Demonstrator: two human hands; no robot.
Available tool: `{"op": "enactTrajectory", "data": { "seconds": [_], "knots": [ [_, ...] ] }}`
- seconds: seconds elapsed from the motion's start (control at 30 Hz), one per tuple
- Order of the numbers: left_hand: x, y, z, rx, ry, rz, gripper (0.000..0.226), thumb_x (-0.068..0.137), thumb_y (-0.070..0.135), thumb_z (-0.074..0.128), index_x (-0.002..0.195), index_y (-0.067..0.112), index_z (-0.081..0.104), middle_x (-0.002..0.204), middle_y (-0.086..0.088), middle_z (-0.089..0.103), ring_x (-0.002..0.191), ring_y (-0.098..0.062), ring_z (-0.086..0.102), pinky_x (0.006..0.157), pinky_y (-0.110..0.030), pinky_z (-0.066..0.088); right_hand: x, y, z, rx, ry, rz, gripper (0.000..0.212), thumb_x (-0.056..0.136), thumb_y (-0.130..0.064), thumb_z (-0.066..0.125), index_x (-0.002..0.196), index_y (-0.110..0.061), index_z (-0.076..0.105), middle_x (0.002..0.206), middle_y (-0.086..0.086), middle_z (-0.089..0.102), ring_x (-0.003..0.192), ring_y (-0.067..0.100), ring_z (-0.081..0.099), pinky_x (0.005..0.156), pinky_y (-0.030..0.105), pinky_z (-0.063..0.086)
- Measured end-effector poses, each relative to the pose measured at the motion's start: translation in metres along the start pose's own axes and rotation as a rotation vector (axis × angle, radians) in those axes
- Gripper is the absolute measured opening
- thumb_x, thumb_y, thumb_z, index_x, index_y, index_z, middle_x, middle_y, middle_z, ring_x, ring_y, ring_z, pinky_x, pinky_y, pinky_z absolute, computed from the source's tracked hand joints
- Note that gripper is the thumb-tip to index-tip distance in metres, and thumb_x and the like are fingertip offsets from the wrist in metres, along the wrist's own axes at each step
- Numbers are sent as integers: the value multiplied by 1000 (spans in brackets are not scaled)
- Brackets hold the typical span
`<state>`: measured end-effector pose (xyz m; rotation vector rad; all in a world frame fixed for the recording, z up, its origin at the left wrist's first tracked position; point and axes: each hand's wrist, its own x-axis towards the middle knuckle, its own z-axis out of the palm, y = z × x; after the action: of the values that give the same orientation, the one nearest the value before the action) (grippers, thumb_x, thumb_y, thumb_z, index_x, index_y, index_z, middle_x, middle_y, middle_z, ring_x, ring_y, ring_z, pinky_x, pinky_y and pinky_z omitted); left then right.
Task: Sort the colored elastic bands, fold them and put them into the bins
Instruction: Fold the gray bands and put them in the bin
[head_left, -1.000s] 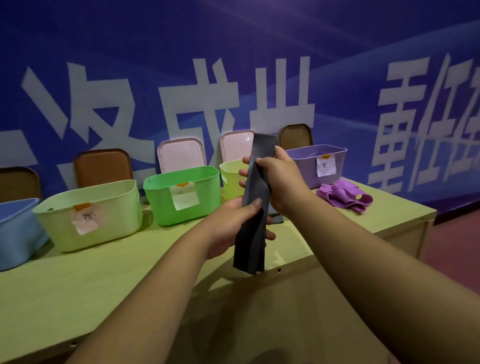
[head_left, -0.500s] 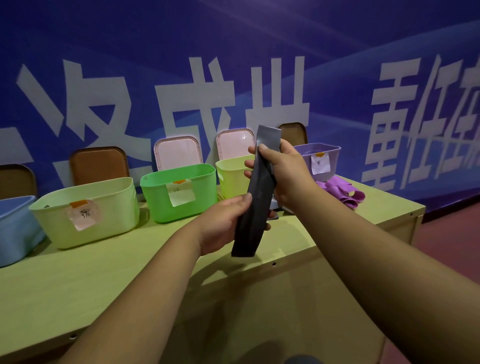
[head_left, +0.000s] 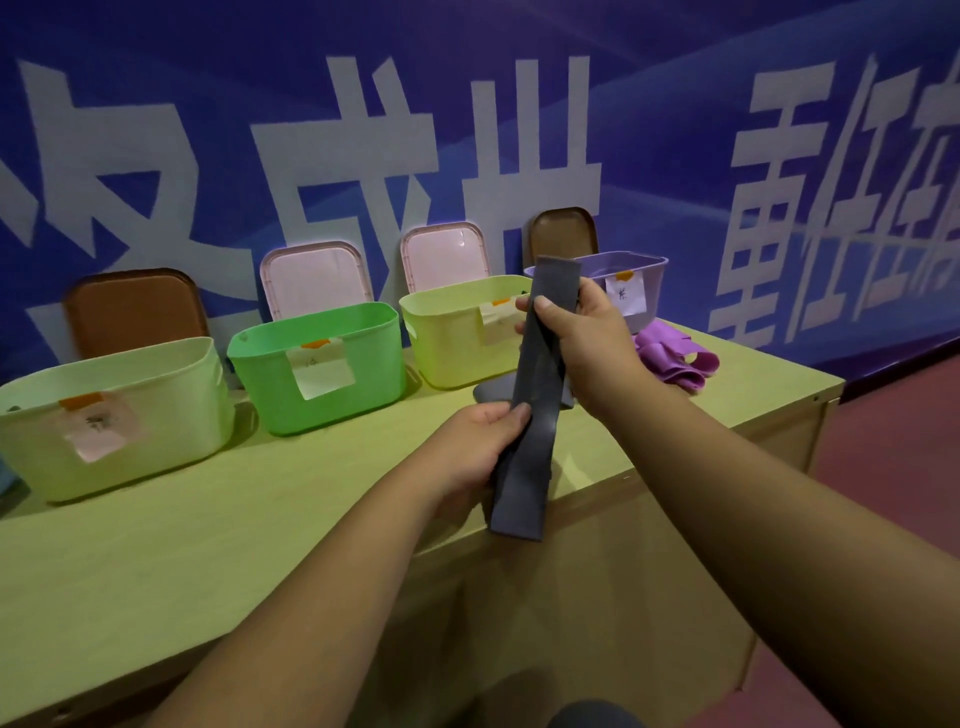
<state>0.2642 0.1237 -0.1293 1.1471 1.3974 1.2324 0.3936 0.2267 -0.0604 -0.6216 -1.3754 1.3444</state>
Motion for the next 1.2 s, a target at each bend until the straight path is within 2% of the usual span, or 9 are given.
{"op": "enactTrajectory", "data": {
  "seconds": [0.17,0.3,0.4,0.47,0.53,0.77,0.97,1.07,1.2],
  "knots": [
    [25,0,-8,605,124,97,48,106,57,56,85,19,76,69,-1,73,60,-19,64,63,-37,48,17,20,-11,11,29,39,24,108,-15,63,130,-22,60,109,-3,82,95,14,80,86,38,64],
    [54,6,-25,891,307,120,48,104,61,55,88,19,72,81,1,74,80,-23,70,78,-40,56,30,42,-18,-7,44,64,26,107,-14,63,131,-23,61,108,-2,82,96,17,80,94,47,63],
    [86,3,-43,1007,446,171,34,98,52,70,112,22,64,107,1,65,103,-23,64,92,-45,56,37,59,-21,9,78,87,28,105,-12,65,130,-24,63,106,1,82,96,22,81,98,54,62],
    [98,-3,-49,1006,402,165,57,92,55,76,135,20,60,130,-2,58,124,-26,57,107,-47,51,38,70,-22,25,93,95,28,103,-12,66,128,-25,64,105,1,82,97,25,80,98,56,62],
    [104,-13,-53,984,324,147,65,90,54,78,143,21,59,135,-3,58,126,-26,57,107,-44,50,39,80,-23,25,104,91,26,101,-11,67,123,-26,66,105,2,82,98,27,79,98,58,61],
    [101,-14,-63,592,417,208,37,98,46,74,130,28,68,116,11,70,107,-11,66,85,-29,52,41,93,-22,-9,64,61,27,96,-13,70,119,-28,69,108,7,78,98,34,78,92,57,64],
    [84,-3,-69,353,518,201,35,102,55,64,125,31,71,113,10,71,108,-16,69,95,-42,60,35,92,-23,-37,54,94,26,99,-14,68,118,-31,67,108,4,77,97,31,78,85,48,67],
    [66,8,-76,438,506,149,36,102,56,62,123,28,73,114,10,70,106,-11,64,81,-32,50,31,88,-21,-50,39,116,27,101,-12,65,119,-31,65,109,5,76,99,31,77,82,44,67],
    [38,24,-99,660,488,103,22,100,51,66,106,31,73,104,9,70,96,-12,64,78,-34,50,27,78,-10,-130,-18,96,28,101,-13,65,124,-28,65,111,9,74,98,32,74,83,45,65]
  ]
}}
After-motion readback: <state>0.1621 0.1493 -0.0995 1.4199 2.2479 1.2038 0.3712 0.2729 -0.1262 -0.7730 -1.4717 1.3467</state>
